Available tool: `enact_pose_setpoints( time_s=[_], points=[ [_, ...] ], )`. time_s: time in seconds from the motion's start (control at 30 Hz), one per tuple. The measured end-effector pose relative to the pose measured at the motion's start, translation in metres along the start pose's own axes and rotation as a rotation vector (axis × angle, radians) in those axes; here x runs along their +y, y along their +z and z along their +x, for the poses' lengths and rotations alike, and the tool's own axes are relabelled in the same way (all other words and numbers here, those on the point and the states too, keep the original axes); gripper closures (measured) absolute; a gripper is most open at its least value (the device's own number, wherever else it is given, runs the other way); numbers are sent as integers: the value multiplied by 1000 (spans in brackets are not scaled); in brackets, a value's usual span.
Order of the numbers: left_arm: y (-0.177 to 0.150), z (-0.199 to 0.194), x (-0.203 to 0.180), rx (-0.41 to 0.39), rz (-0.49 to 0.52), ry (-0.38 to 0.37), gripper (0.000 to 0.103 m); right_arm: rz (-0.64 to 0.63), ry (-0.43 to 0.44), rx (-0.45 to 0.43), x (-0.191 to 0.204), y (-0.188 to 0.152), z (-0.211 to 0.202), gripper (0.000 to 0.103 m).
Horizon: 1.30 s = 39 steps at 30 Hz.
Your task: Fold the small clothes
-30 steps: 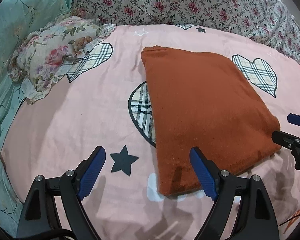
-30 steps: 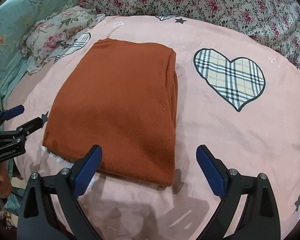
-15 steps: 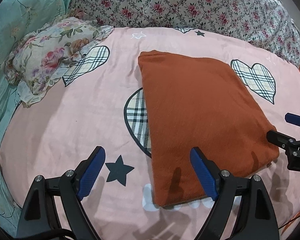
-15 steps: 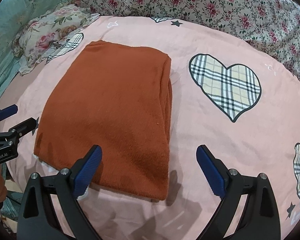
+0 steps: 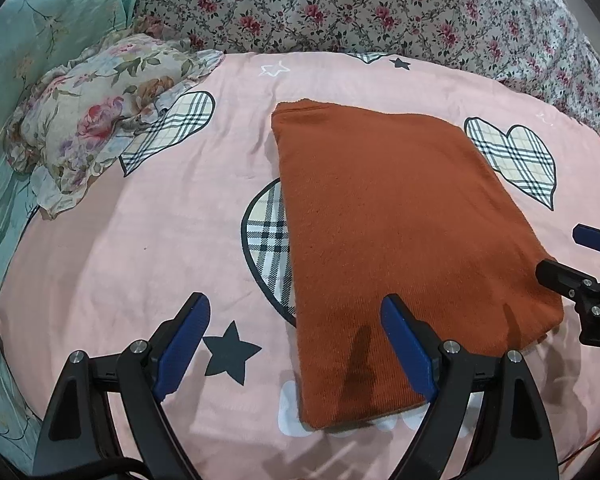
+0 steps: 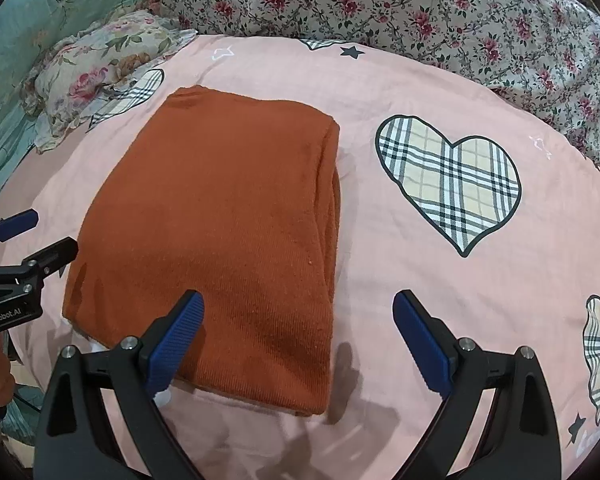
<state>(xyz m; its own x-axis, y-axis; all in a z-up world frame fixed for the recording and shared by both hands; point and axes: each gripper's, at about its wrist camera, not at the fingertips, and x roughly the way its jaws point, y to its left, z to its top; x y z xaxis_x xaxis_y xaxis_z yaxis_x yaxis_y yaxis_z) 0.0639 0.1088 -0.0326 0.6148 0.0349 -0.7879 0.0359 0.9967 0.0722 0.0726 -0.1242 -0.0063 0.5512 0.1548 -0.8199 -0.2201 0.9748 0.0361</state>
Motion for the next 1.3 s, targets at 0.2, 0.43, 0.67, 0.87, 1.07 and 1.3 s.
enact_pose_setpoints(
  time_s=[0.2, 0.43, 0.67, 0.87, 1.07, 1.3],
  points=[
    [4, 4, -3, 4, 7, 23, 15, 32, 40, -23, -6, 2, -1, 7],
    [10, 5, -4, -6, -4, 42, 15, 106, 102, -51, -19, 4, 2, 7],
    [18, 7, -3, -12, -23, 39, 15, 202, 166, -53, -33, 5, 9, 7],
    [22, 10, -2, -12, -34, 21, 15, 235, 201, -50, -37, 10, 18, 7],
    [30, 24, 6, 5, -68, -6, 15, 263, 243, -103, -46, 26, 31, 8],
    [42, 54, 16, 40, -103, -51, 15, 350, 273, -48, -65, 55, 76, 44]
  ],
)
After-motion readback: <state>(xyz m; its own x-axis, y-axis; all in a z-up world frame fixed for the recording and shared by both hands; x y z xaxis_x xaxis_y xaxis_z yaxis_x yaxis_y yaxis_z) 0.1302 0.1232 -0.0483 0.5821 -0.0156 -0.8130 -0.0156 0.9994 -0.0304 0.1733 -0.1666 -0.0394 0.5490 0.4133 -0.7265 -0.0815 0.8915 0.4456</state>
